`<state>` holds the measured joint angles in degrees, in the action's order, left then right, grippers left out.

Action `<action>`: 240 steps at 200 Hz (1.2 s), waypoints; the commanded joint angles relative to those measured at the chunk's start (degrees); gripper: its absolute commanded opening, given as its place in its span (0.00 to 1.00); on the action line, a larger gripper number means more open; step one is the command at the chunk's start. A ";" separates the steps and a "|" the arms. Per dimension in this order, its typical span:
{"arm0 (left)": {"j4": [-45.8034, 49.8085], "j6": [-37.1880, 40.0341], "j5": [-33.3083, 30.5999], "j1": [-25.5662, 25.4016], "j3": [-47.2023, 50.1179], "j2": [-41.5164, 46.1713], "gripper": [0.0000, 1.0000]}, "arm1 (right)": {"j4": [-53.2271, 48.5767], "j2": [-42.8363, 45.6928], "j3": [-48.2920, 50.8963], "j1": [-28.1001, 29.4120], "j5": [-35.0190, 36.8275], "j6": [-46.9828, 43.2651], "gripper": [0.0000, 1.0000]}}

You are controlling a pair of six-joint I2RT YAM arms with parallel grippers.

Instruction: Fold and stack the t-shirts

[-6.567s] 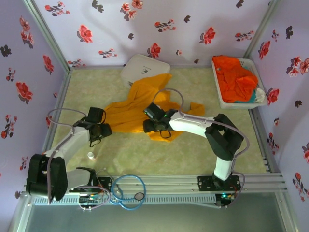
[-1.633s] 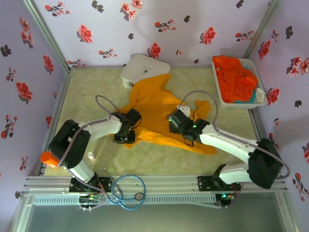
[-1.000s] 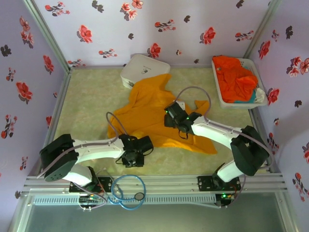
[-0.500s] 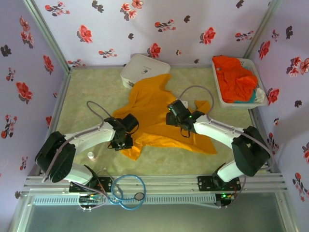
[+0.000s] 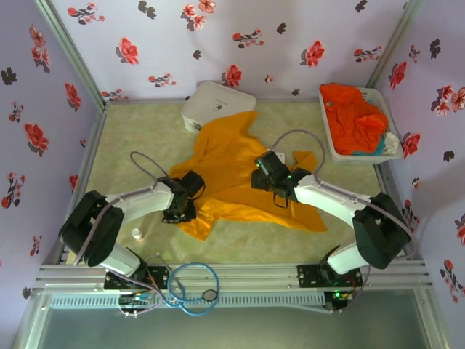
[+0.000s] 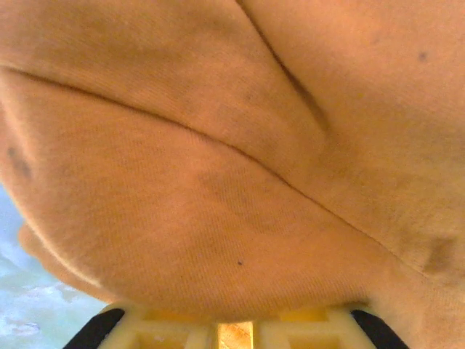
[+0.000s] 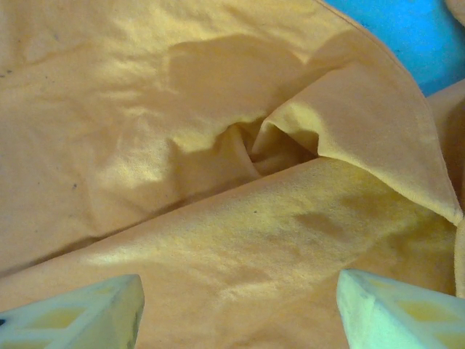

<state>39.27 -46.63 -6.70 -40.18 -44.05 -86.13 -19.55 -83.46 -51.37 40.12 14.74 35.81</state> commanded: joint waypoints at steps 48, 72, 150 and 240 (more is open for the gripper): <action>6.71 -16.09 1.71 -10.60 9.20 9.09 0.17 | 0.10 -0.63 -0.15 -0.39 -0.58 0.28 0.71; 9.57 -24.47 2.07 -17.40 9.02 10.64 0.17 | 0.19 -1.09 -0.16 -0.48 -0.86 0.22 0.71; 16.93 -25.64 -0.90 -18.70 0.59 15.78 0.27 | -2.58 1.63 1.67 -1.96 0.93 0.37 0.71; 8.19 12.99 -2.01 6.75 -22.63 -2.76 0.45 | -11.60 7.31 3.03 -15.55 2.73 -2.03 0.71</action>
<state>50.35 -46.63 -7.14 -35.57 -60.82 -82.52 -26.61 -77.65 -49.52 28.14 16.56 35.05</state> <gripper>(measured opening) 0.437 0.713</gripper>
